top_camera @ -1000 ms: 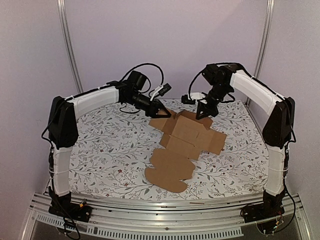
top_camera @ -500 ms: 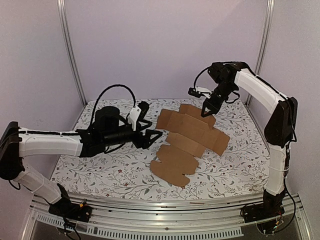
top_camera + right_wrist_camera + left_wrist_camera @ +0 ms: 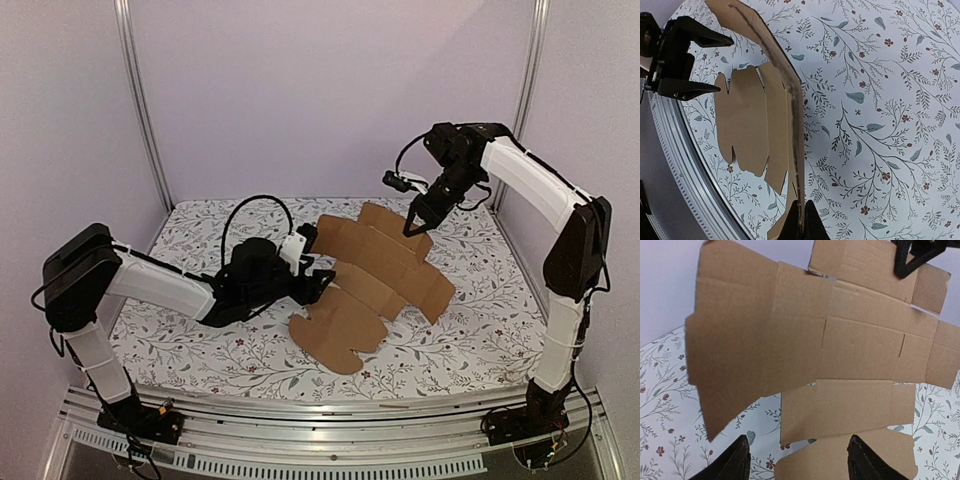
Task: Fold the paper box
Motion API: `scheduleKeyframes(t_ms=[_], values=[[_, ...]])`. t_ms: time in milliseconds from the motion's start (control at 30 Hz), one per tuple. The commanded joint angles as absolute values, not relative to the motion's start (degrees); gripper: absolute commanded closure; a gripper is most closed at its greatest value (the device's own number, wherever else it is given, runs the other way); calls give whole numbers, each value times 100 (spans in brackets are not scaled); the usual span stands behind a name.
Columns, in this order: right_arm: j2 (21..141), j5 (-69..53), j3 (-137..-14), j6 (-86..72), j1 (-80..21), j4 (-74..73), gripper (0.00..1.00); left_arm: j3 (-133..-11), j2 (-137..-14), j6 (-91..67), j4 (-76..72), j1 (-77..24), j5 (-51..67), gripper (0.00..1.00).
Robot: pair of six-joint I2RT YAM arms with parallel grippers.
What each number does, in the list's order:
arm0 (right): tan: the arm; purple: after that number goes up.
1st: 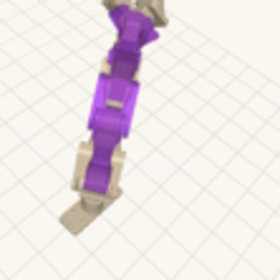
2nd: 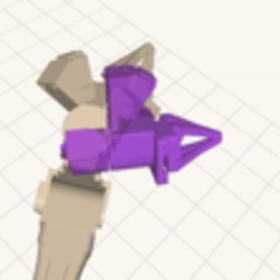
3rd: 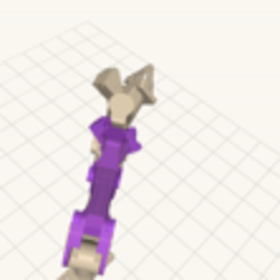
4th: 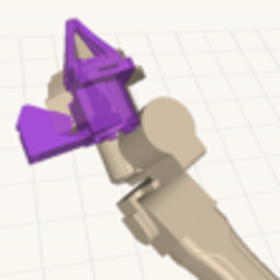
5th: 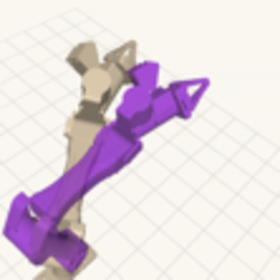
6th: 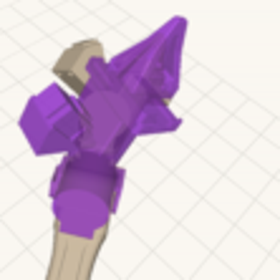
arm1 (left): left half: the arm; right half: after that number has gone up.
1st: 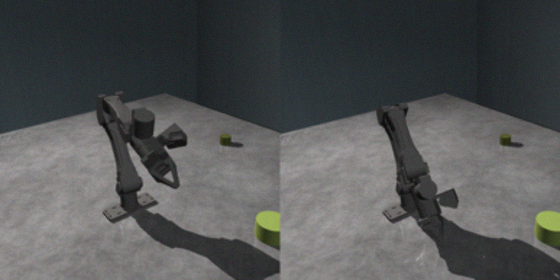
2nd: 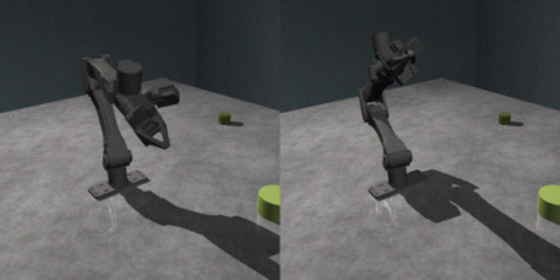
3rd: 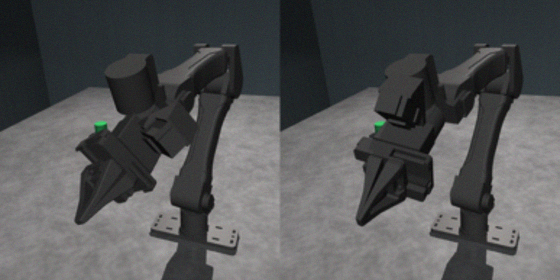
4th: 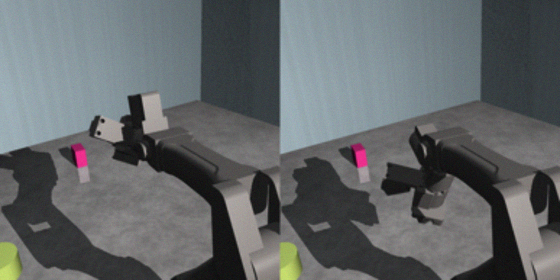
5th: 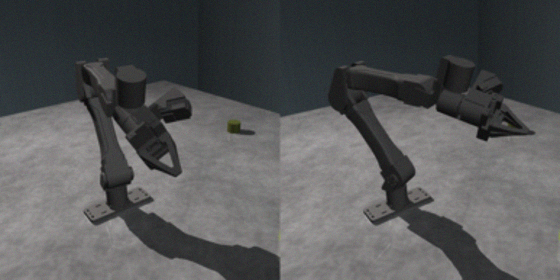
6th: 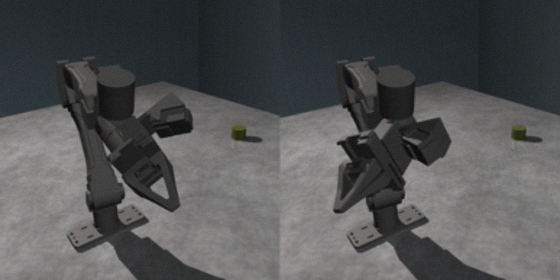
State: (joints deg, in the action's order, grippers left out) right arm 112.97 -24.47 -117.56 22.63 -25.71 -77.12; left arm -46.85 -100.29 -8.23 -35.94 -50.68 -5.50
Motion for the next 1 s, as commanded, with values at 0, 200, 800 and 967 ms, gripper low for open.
scheduleKeyframes(t_ms=[0,200,800,967], values=[[10922,-3013,-11536,2119,-2576,-8243,100,-4922,-10232,-965,-4025,-4749,-251,34],[10777,-3458,-11414,2218,-2581,-8385,100,-5293,-10761,-1081,-4138,-4552,756,34],[10600,-3303,-11084,1863,-2583,-8070,100,-5006,-10775,-1489,-4847,-4630,1256,80],[10812,-3241,-11271,1719,-2583,-8044,100,-5185,-10965,-1628,-4625,-4881,1173,85]])
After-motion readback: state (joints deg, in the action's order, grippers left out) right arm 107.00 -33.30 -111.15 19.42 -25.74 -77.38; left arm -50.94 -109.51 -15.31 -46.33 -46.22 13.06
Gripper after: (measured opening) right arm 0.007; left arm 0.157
